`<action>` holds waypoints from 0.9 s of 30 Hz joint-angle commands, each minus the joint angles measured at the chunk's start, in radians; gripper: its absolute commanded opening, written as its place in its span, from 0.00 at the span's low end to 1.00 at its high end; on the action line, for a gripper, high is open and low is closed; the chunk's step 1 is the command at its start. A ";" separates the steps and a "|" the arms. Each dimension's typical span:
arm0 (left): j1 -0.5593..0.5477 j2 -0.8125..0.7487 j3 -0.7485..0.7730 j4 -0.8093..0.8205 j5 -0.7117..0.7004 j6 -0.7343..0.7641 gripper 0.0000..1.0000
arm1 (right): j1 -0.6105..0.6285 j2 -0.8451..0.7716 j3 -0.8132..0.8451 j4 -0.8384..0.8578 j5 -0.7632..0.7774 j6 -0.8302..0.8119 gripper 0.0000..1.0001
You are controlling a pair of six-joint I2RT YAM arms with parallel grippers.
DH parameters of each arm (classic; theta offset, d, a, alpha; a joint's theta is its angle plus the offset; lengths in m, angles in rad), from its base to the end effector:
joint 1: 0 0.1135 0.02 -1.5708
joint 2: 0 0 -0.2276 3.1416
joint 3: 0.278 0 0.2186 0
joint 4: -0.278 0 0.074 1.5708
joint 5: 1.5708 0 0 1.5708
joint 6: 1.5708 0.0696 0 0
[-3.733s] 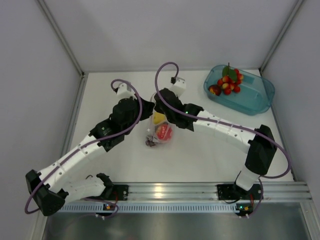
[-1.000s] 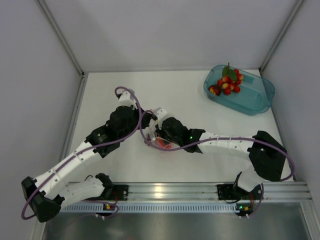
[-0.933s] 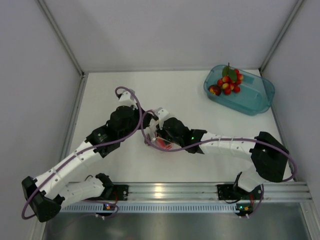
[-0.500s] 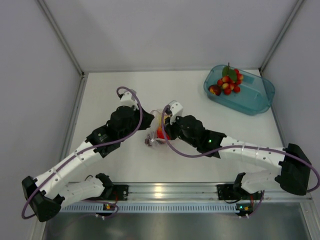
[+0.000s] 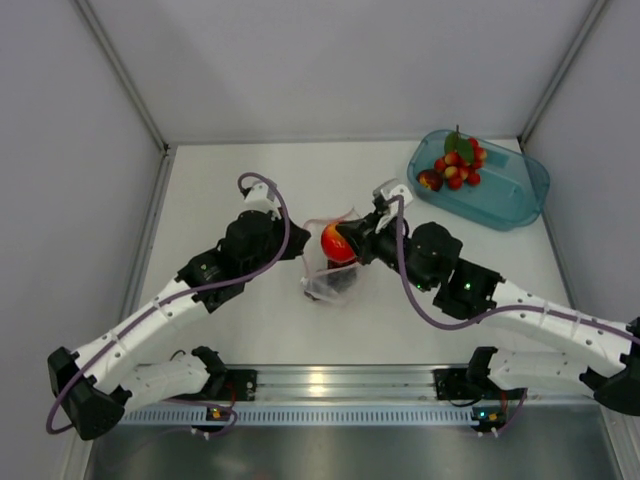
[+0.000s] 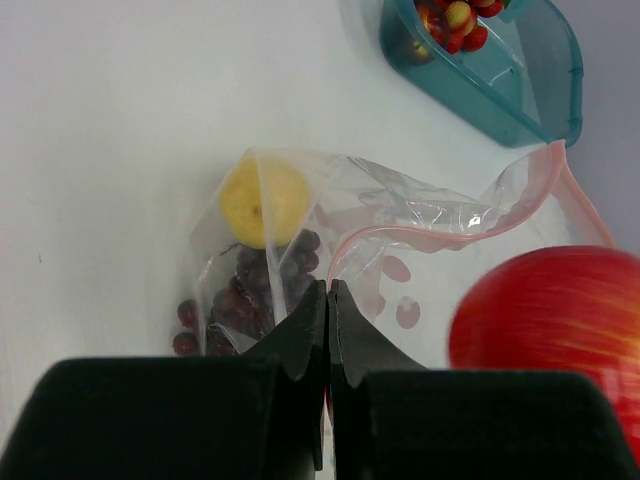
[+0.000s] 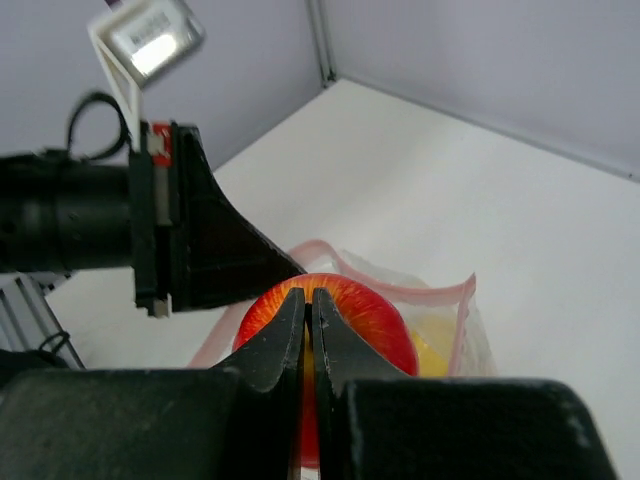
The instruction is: Open the zip-top bag and remove the fake food
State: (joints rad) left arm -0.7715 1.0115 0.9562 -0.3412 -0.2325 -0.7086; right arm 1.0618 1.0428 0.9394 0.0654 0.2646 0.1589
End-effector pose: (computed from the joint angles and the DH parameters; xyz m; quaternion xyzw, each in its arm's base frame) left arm 0.1855 -0.1580 0.3000 -0.0382 0.8285 -0.2997 0.4714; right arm 0.1434 0.2196 0.3427 -0.2292 0.6825 0.3162 0.6178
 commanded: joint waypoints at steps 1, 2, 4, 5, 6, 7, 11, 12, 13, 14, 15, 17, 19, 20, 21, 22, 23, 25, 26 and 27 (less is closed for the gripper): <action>-0.002 0.007 0.018 0.042 -0.010 -0.002 0.00 | -0.006 -0.053 0.093 0.022 0.031 -0.002 0.00; -0.002 0.012 0.018 0.042 -0.005 -0.006 0.00 | -0.008 -0.059 0.107 0.022 0.050 -0.005 0.00; -0.002 0.015 0.021 0.042 -0.005 -0.005 0.00 | -0.013 -0.067 0.114 0.027 0.082 -0.016 0.00; -0.002 0.018 0.021 0.041 -0.007 -0.006 0.00 | -0.014 -0.076 0.119 0.019 0.146 -0.021 0.00; -0.002 0.016 0.019 0.041 -0.010 -0.005 0.00 | -0.020 -0.081 0.124 0.008 0.181 -0.028 0.00; -0.002 0.018 0.019 0.041 -0.010 -0.003 0.00 | -0.029 -0.087 0.134 -0.004 0.217 -0.038 0.00; -0.002 0.010 0.016 0.041 -0.018 0.001 0.00 | -0.175 -0.136 0.137 -0.062 0.233 -0.009 0.00; -0.002 0.006 0.013 0.041 -0.019 0.006 0.00 | -0.283 -0.142 0.136 -0.062 0.220 0.007 0.00; -0.002 0.006 0.013 0.041 -0.021 0.009 0.00 | -0.339 -0.151 0.133 -0.062 0.205 0.017 0.00; -0.002 0.004 0.010 0.041 -0.021 0.011 0.00 | -0.391 -0.156 0.131 -0.062 0.182 0.018 0.00; -0.002 0.001 0.009 0.041 -0.022 0.011 0.00 | -0.492 -0.153 0.131 -0.062 0.174 0.018 0.00; -0.002 -0.002 0.006 0.041 -0.022 0.011 0.00 | -0.593 -0.124 0.133 -0.062 0.112 0.024 0.00; -0.002 -0.007 0.004 0.041 -0.022 0.009 0.00 | -0.744 -0.086 0.134 -0.061 0.067 0.034 0.00; -0.002 -0.008 0.004 0.041 -0.019 0.011 0.00 | -0.826 -0.037 0.134 -0.059 0.036 0.037 0.00; -0.002 -0.010 0.006 0.039 -0.016 0.009 0.00 | -0.865 -0.009 0.137 -0.062 0.019 0.054 0.00; -0.002 -0.011 0.006 0.041 -0.010 0.012 0.00 | -0.903 0.017 0.137 -0.059 0.009 0.063 0.00; -0.002 -0.017 0.007 0.039 -0.007 0.014 0.00 | -0.971 0.063 0.133 -0.049 -0.001 0.077 0.00; -0.002 -0.019 0.009 0.038 0.004 0.020 0.00 | -1.029 0.100 0.107 0.012 -0.010 0.122 0.00; -0.002 -0.022 0.010 0.034 0.005 0.021 0.00 | -1.090 0.141 0.107 0.025 -0.021 0.134 0.00; -0.002 -0.025 0.012 0.031 0.007 0.029 0.00 | -1.108 0.160 0.114 0.033 -0.010 0.143 0.00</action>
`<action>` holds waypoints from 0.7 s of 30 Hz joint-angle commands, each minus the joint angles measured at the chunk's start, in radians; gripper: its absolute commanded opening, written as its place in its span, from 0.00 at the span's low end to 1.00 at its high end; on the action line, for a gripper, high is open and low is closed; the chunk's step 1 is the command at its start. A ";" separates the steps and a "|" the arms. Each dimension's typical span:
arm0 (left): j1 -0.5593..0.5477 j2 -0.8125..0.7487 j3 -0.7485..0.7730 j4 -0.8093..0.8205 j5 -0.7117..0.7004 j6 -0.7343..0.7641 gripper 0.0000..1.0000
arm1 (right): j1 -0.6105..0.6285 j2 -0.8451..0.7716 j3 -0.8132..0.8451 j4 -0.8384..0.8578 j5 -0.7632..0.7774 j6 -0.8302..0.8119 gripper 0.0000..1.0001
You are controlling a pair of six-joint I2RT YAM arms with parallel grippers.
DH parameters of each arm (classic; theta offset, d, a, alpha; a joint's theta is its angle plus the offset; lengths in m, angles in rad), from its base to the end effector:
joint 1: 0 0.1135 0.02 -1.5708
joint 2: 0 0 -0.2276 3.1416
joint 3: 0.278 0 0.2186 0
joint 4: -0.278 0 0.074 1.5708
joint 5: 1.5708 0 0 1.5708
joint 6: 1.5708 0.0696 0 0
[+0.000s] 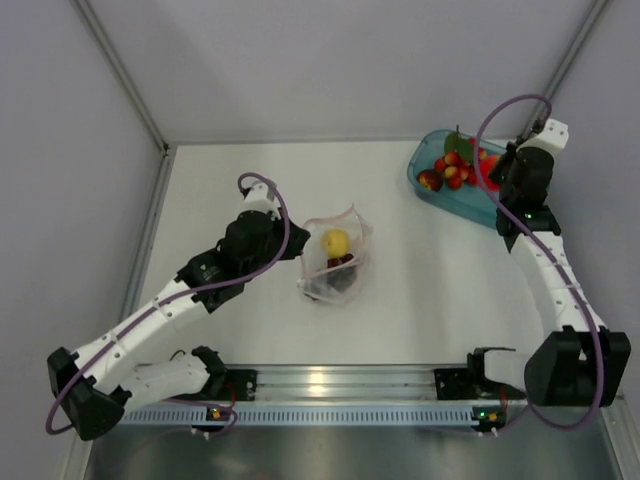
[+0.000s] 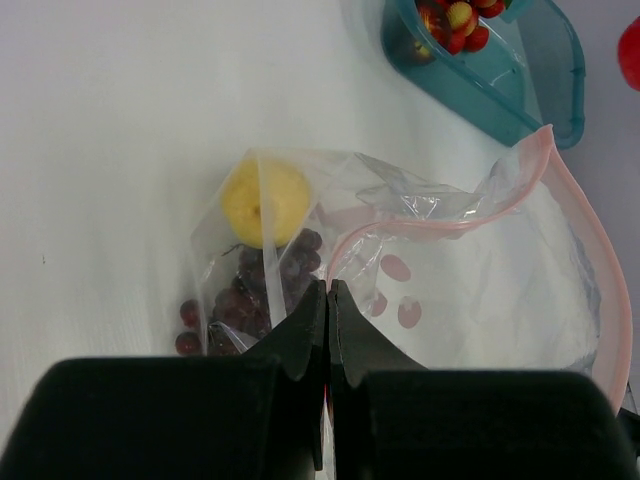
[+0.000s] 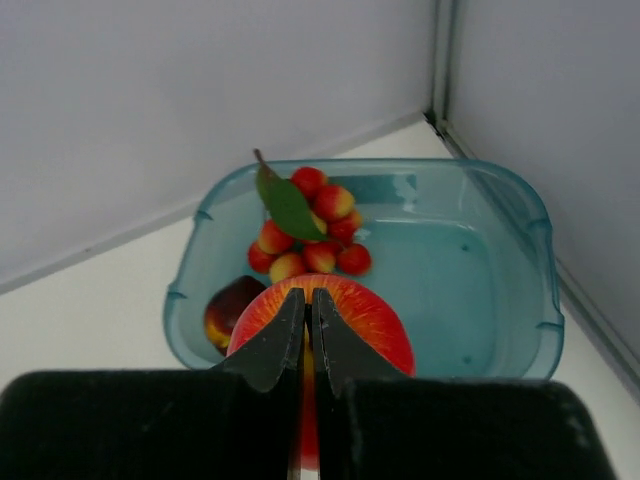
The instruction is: Open the zip-top bag and remove the fake food
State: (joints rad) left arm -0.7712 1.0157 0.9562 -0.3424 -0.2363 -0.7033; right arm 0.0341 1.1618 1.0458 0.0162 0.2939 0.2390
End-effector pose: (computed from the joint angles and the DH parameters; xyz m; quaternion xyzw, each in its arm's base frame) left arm 0.1862 -0.1583 0.2989 -0.0369 0.8299 -0.2955 0.4717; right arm 0.2857 -0.0104 0.3436 0.1727 0.7196 -0.0172 0.6723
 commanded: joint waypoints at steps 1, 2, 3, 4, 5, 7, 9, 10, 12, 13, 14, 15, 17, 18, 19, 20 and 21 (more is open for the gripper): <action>-0.002 -0.028 0.012 0.025 0.011 0.025 0.00 | -0.091 0.064 0.013 0.100 -0.021 0.066 0.00; -0.002 -0.029 0.013 0.017 0.011 0.028 0.00 | -0.106 0.100 0.016 0.116 0.017 0.060 0.00; -0.002 -0.031 0.012 0.011 0.014 0.031 0.00 | -0.112 0.117 0.013 0.138 0.043 0.056 0.00; -0.002 -0.035 0.007 0.013 0.018 0.033 0.00 | -0.118 0.137 0.007 0.165 0.068 0.056 0.00; -0.002 -0.035 0.001 0.011 0.023 0.033 0.00 | -0.131 0.172 0.003 0.216 0.097 0.052 0.00; -0.002 -0.046 -0.007 0.013 0.041 0.034 0.00 | -0.143 0.238 0.003 0.269 0.132 0.037 0.00; -0.002 -0.058 -0.014 0.010 0.055 0.037 0.00 | -0.157 0.297 0.031 0.300 0.148 0.014 0.00; -0.002 -0.063 -0.017 0.005 0.057 0.041 0.00 | -0.161 0.359 0.046 0.298 0.158 0.007 0.00; -0.002 -0.080 -0.016 -0.001 0.057 0.047 0.00 | -0.175 0.419 0.084 0.289 0.159 0.000 0.00; -0.002 -0.086 -0.016 -0.010 0.060 0.050 0.00 | -0.181 0.468 0.091 0.295 0.154 0.003 0.00; -0.002 -0.092 -0.013 -0.012 0.061 0.050 0.00 | -0.191 0.490 0.094 0.307 0.131 0.006 0.00; -0.002 -0.097 -0.011 -0.017 0.068 0.053 0.00 | -0.197 0.512 0.094 0.342 0.120 0.006 0.00; -0.002 -0.109 -0.007 -0.023 0.077 0.054 0.00 | -0.210 0.564 0.095 0.370 0.094 0.006 0.00; -0.002 -0.112 -0.007 -0.024 0.083 0.057 0.00 | -0.215 0.579 0.102 0.389 0.088 0.006 0.00; -0.002 -0.117 -0.008 -0.032 0.089 0.057 0.00 | -0.221 0.605 0.103 0.398 0.062 0.005 0.01; -0.002 -0.120 -0.008 -0.036 0.091 0.057 0.00 | -0.226 0.614 0.105 0.407 0.036 0.005 0.01; -0.002 -0.123 -0.013 -0.037 0.092 0.060 0.00 | -0.232 0.624 0.111 0.409 0.013 0.011 0.01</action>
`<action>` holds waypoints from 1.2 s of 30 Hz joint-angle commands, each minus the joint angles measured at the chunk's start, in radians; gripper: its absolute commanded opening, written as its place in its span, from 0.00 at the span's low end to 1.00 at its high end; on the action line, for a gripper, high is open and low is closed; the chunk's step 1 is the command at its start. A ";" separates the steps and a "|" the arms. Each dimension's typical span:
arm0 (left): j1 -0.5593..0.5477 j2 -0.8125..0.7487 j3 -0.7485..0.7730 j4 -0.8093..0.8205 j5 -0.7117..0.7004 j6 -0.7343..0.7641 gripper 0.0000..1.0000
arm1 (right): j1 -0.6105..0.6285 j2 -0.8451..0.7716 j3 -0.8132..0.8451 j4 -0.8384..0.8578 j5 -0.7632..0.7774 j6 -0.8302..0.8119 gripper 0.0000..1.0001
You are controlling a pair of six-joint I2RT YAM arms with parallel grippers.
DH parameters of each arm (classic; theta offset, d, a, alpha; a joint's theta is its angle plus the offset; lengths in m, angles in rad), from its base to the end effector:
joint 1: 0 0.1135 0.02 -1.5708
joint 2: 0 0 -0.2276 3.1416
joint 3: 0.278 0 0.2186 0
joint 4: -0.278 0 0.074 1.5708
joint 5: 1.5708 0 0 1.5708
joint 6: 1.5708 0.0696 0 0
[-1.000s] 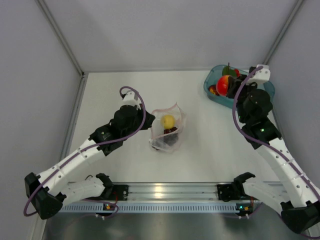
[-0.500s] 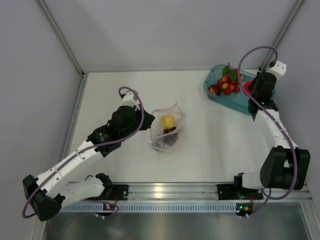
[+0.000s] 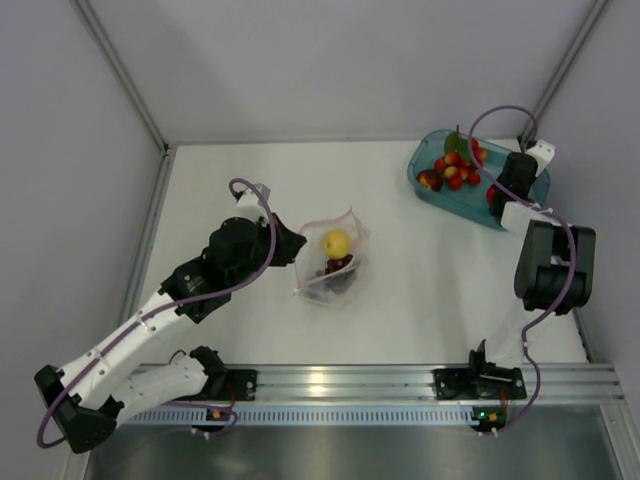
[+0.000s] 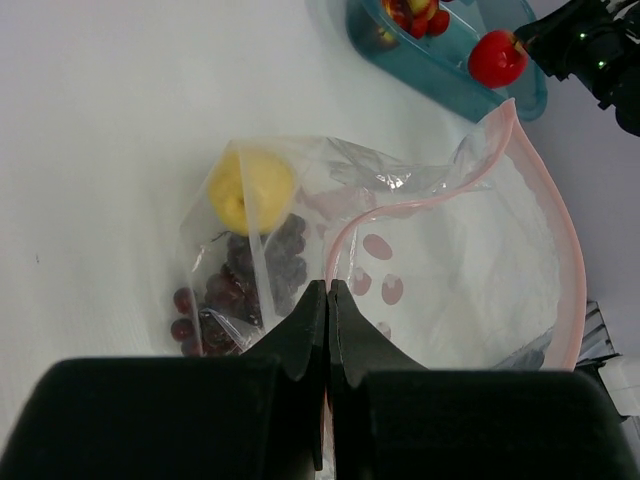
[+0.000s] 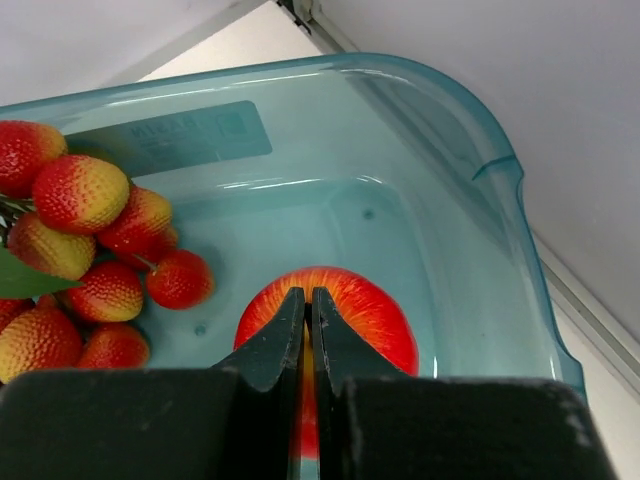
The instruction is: Open the zip-top bag and remove the fake food
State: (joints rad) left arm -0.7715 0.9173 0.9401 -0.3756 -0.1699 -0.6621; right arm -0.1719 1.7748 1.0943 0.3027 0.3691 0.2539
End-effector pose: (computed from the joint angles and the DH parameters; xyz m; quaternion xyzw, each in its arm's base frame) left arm 0.1689 -0.1479 0.3097 -0.0038 0.8187 -0.3220 0.4754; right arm 0.3862 -0.0925 0.1995 0.2726 0.7731 -0.1291 0.5580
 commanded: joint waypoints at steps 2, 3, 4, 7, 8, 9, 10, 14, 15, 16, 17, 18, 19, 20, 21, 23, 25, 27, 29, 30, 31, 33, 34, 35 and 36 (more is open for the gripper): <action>-0.002 -0.034 -0.006 -0.005 0.026 0.019 0.00 | -0.037 0.028 0.062 0.133 -0.082 0.007 0.04; -0.002 -0.034 -0.011 -0.005 0.027 0.016 0.00 | -0.040 0.032 0.062 0.141 -0.082 0.010 0.06; -0.002 -0.034 -0.012 -0.003 0.029 0.016 0.00 | -0.041 0.040 0.064 0.148 -0.090 0.010 0.12; -0.002 -0.029 -0.012 -0.003 0.047 0.019 0.00 | -0.043 0.043 0.094 0.127 -0.101 0.004 0.52; -0.002 -0.028 -0.014 -0.005 0.052 0.019 0.00 | -0.043 0.040 0.102 0.106 -0.101 0.001 0.54; -0.002 -0.028 -0.012 -0.005 0.052 0.021 0.00 | -0.041 0.032 0.110 0.098 -0.101 0.001 0.55; -0.002 -0.026 -0.011 -0.005 0.055 0.019 0.00 | -0.041 0.005 0.107 0.096 -0.099 0.002 0.62; -0.002 -0.023 0.003 -0.003 0.058 0.012 0.00 | -0.029 -0.078 0.124 0.012 -0.082 0.025 0.99; -0.002 -0.021 0.006 -0.003 0.059 0.007 0.00 | -0.022 -0.095 0.159 -0.093 -0.072 0.036 0.99; -0.002 -0.017 0.011 -0.003 0.060 0.006 0.00 | -0.012 -0.130 0.179 -0.150 -0.043 0.051 0.99; -0.002 -0.014 0.023 -0.005 0.061 0.002 0.00 | 0.011 -0.147 0.218 -0.206 -0.041 0.100 0.99; -0.002 -0.009 0.031 -0.003 0.066 0.001 0.00 | 0.018 -0.164 0.237 -0.353 -0.045 0.135 0.99; -0.002 0.001 0.040 -0.003 0.067 -0.001 0.00 | 0.026 -0.198 0.254 -0.405 -0.111 0.175 0.99; -0.002 0.008 0.057 -0.002 0.070 -0.004 0.00 | 0.025 -0.216 0.260 -0.450 -0.152 0.288 0.99; -0.002 0.012 0.065 -0.002 0.073 -0.007 0.00 | 0.023 -0.231 0.253 -0.489 -0.201 0.339 0.99; -0.002 0.029 0.083 -0.002 0.072 -0.010 0.00 | -0.001 -0.281 0.207 -0.400 -0.586 0.331 0.99; -0.002 0.041 0.104 0.000 0.060 -0.011 0.00 | -0.011 -0.334 0.118 -0.311 -0.723 0.439 0.97; -0.002 0.061 0.123 0.000 0.053 -0.016 0.00 | 0.009 -0.368 0.055 -0.248 -0.795 0.495 0.91; -0.002 0.077 0.138 0.000 0.046 -0.019 0.00 | 0.073 -0.412 0.046 -0.292 -0.817 0.510 0.83; -0.003 0.097 0.147 0.001 0.041 -0.018 0.00 | 0.099 -0.449 0.042 -0.300 -0.812 0.499 0.75; -0.003 0.104 0.158 0.001 0.032 -0.018 0.00 | 0.159 -0.469 0.042 -0.366 -0.768 0.489 0.74; -0.003 0.130 0.172 0.001 0.023 -0.021 0.00 | 0.251 -0.520 0.041 -0.408 -0.698 0.450 0.72; -0.003 0.137 0.186 0.003 0.020 -0.021 0.00 | 0.335 -0.567 0.042 -0.431 -0.624 0.440 0.65; -0.003 0.143 0.190 0.001 0.017 -0.022 0.00 | 0.382 -0.586 0.045 -0.444 -0.599 0.420 0.62; -0.003 0.155 0.196 0.009 0.015 -0.024 0.00 | 0.418 -0.622 0.056 -0.479 -0.575 0.412 0.60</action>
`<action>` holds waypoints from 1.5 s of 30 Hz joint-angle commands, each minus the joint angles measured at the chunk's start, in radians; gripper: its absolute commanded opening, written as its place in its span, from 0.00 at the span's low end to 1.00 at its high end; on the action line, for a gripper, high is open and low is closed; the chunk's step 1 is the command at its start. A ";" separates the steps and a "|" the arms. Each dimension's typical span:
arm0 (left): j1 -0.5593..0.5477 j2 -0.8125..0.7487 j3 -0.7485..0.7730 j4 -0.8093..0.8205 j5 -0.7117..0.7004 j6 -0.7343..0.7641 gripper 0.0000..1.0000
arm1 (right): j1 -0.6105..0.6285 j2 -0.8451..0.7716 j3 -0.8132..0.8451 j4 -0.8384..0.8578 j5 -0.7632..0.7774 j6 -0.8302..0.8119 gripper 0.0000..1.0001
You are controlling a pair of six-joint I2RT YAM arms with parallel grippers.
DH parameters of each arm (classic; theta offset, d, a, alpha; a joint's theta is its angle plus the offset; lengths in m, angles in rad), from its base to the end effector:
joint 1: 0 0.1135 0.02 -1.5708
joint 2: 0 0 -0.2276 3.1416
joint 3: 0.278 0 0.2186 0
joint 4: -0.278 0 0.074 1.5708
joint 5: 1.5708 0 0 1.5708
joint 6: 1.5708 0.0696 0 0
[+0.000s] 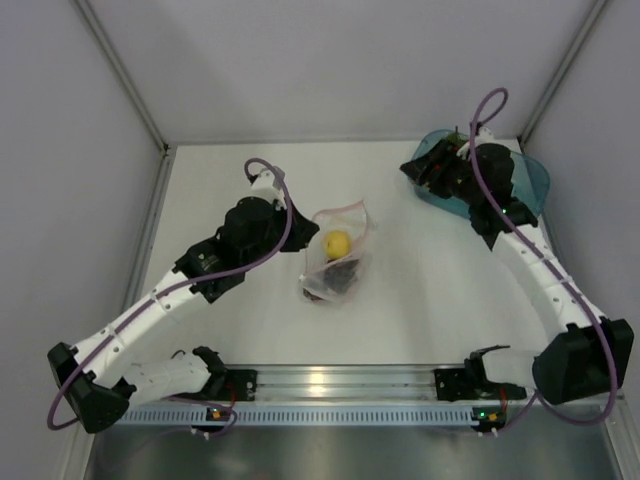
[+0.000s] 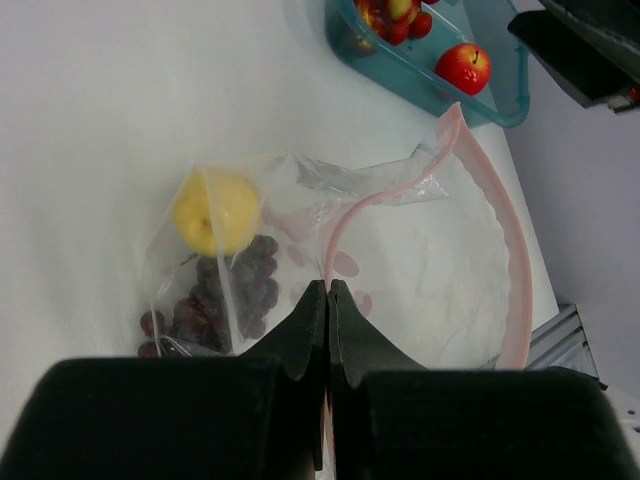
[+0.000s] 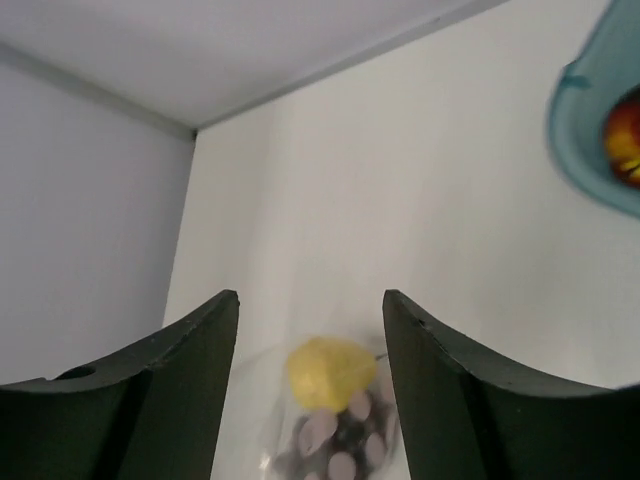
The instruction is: Open the zip-top bag and remove the fake food
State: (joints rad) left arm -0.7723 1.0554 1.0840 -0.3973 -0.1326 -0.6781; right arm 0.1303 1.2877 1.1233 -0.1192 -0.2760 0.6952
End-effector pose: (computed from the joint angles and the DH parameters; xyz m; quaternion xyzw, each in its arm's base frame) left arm 0.1852 -0.1676 0.3260 0.0013 0.8238 -0.3334 0.4585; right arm 0.3039 0.0589 0.3174 0.1416 0.7839 0.3392 0.5003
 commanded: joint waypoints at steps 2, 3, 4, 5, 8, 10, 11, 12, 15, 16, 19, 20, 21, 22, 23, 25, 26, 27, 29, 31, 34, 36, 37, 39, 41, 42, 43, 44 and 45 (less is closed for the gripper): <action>-0.004 0.025 0.062 0.038 -0.024 -0.014 0.00 | 0.241 -0.160 0.062 -0.103 0.180 -0.052 0.60; -0.004 0.029 0.068 0.043 -0.027 -0.015 0.00 | 0.285 -0.169 0.078 -0.144 0.213 -0.066 0.58; -0.004 0.035 0.070 0.054 -0.030 -0.020 0.00 | 0.370 -0.179 0.092 -0.163 0.269 -0.074 0.53; -0.005 0.037 0.071 0.060 -0.035 -0.027 0.00 | 0.411 -0.182 0.124 -0.193 0.308 -0.066 0.52; -0.007 0.046 0.062 0.101 -0.041 -0.053 0.00 | 0.550 -0.186 0.157 -0.232 0.424 -0.051 0.43; -0.010 0.054 0.053 0.126 -0.041 -0.069 0.00 | 0.650 -0.170 0.174 -0.256 0.496 -0.042 0.42; -0.013 0.064 0.053 0.136 -0.041 -0.081 0.00 | 0.681 -0.160 0.188 -0.260 0.515 -0.031 0.42; -0.015 0.069 0.053 0.143 -0.041 -0.084 0.00 | 0.705 -0.139 0.194 -0.260 0.534 -0.022 0.39; -0.022 0.083 0.050 0.169 -0.048 -0.107 0.00 | 0.793 -0.081 0.227 -0.287 0.635 0.004 0.32; -0.025 0.083 0.045 0.176 -0.061 -0.112 0.00 | 0.821 -0.064 0.237 -0.315 0.674 0.015 0.30; -0.039 0.081 0.039 0.187 -0.114 -0.138 0.00 | 0.859 -0.018 0.248 -0.327 0.765 0.055 0.25; -0.045 0.080 0.037 0.189 -0.130 -0.150 0.00 | 0.868 -0.013 0.233 -0.323 0.782 0.073 0.24; -0.057 0.072 0.033 0.196 -0.140 -0.155 0.00 | 0.874 -0.002 0.225 -0.321 0.799 0.085 0.22; -0.062 0.071 0.022 0.202 -0.156 -0.159 0.00 | 0.882 -0.001 0.218 -0.316 0.811 0.098 0.21; -0.071 0.065 0.016 0.204 -0.183 -0.172 0.00 | 0.884 0.002 0.196 -0.298 0.813 0.111 0.20; -0.079 0.054 0.002 0.218 -0.206 -0.184 0.00 | 0.887 0.007 0.179 -0.289 0.830 0.128 0.16; -0.084 0.049 -0.012 0.228 -0.213 -0.187 0.00 | 0.887 0.013 0.175 -0.290 0.839 0.133 0.16; -0.093 0.046 -0.015 0.235 -0.210 -0.189 0.00 | 0.888 0.027 0.176 -0.292 0.857 0.138 0.15; -0.108 0.046 -0.018 0.241 -0.211 -0.199 0.00 | 0.887 0.042 0.194 -0.295 0.877 0.148 0.14; -0.127 0.037 -0.021 0.248 -0.239 -0.215 0.00 | 0.887 0.065 0.220 -0.296 0.914 0.162 0.11; -0.189 -0.003 -0.067 0.293 -0.324 -0.224 0.00 | 0.884 0.102 0.243 -0.295 0.951 0.199 0.08; -0.226 -0.015 -0.084 0.313 -0.354 -0.232 0.00 | 0.885 0.136 0.254 -0.284 0.951 0.205 0.08; -0.231 -0.018 -0.084 0.314 -0.355 -0.236 0.00 | 0.887 0.146 0.265 -0.284 0.951 0.219 0.08; -0.236 -0.021 -0.085 0.313 -0.358 -0.238 0.00 | 0.885 0.180 0.263 -0.283 0.954 0.231 0.06; -0.236 -0.031 -0.088 0.313 -0.371 -0.238 0.00 | 0.887 0.193 0.238 -0.264 0.956 0.250 0.05; -0.236 -0.037 -0.091 0.314 -0.378 -0.236 0.00 | 0.888 0.190 0.221 -0.252 0.962 0.259 0.04; -0.236 -0.041 -0.101 0.311 -0.401 -0.235 0.00 | 0.893 0.183 0.169 -0.235 0.968 0.270 0.03; -0.237 -0.049 -0.105 0.311 -0.415 -0.233 0.00 | 0.896 0.176 0.136 -0.179 0.971 0.274 0.03; -0.236 -0.061 -0.108 0.313 -0.427 -0.230 0.00 | 0.907 0.156 0.106 -0.150 0.980 0.274 0.03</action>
State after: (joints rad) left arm -0.9977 1.0424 0.9813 -0.1780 -0.5163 -0.8940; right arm 1.0023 1.4609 1.2919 -0.3710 0.6819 0.9298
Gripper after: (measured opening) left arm 0.020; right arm 0.034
